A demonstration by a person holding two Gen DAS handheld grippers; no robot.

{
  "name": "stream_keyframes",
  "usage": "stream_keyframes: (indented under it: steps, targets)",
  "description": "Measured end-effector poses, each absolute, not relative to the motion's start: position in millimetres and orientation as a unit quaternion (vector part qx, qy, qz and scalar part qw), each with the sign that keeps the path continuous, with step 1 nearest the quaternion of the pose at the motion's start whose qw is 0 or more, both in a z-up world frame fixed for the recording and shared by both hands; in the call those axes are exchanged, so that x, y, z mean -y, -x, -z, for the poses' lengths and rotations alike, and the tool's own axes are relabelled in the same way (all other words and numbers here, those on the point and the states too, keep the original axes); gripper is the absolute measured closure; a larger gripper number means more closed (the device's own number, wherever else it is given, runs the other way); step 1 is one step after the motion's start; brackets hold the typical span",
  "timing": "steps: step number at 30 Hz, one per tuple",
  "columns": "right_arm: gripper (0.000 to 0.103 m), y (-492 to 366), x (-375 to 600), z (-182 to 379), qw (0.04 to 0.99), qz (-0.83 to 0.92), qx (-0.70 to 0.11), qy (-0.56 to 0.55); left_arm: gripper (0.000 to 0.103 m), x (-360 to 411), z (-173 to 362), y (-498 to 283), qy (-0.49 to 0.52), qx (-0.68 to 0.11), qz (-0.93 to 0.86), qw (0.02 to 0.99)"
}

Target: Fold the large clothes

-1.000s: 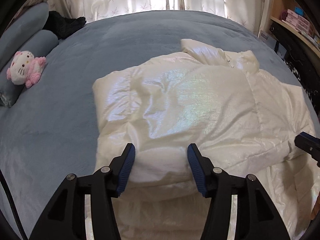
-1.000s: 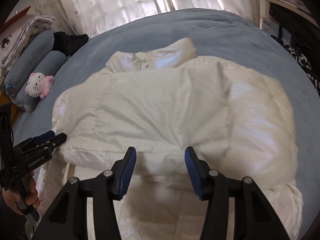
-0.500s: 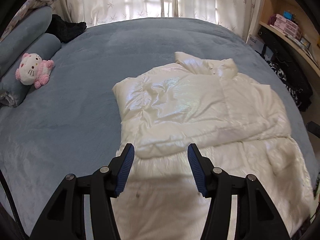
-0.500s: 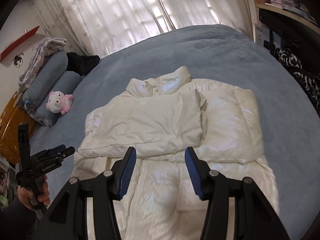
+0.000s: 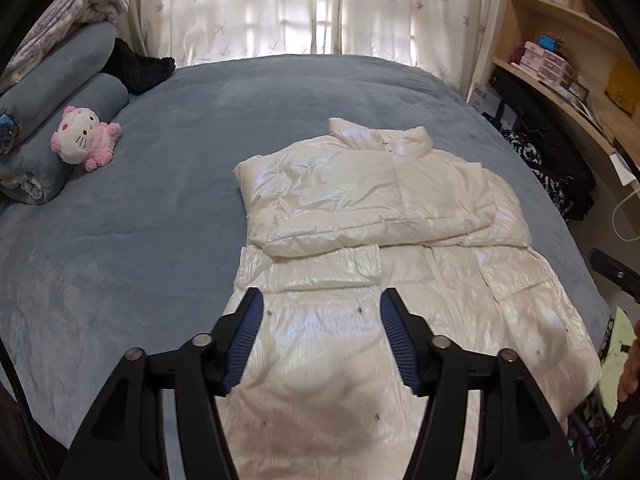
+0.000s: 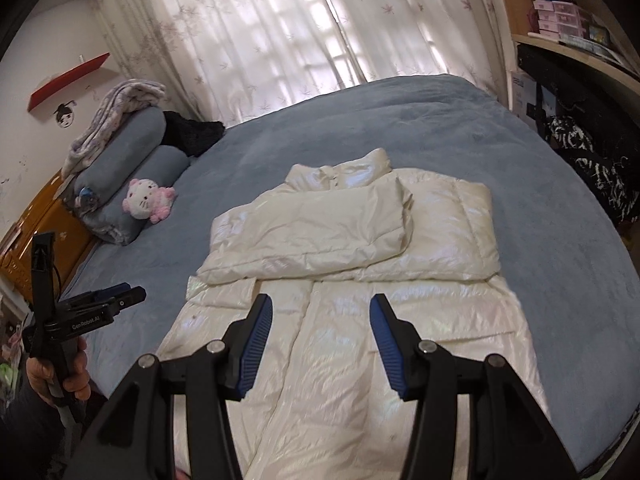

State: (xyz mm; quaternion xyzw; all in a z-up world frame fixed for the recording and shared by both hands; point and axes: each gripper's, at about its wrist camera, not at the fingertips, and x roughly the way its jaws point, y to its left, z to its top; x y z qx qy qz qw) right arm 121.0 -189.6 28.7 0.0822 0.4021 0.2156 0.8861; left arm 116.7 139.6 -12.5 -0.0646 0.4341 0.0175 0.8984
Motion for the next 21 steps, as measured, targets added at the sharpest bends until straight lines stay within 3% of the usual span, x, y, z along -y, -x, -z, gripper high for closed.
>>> stream_keyframes:
  steps: [7, 21]
  targets:
    - [0.052, -116.4, 169.6, -13.4, 0.874, -0.249, -0.409, -0.076, 0.041, -155.4, 30.5, -112.3, 0.055, -0.440, -0.002, 0.896]
    - [0.052, -196.4, 73.1, 66.0, 0.805, -0.327, -0.482, -0.108, 0.041, -220.4, 118.4, -196.5, 0.092, -0.501, 0.008, 0.860]
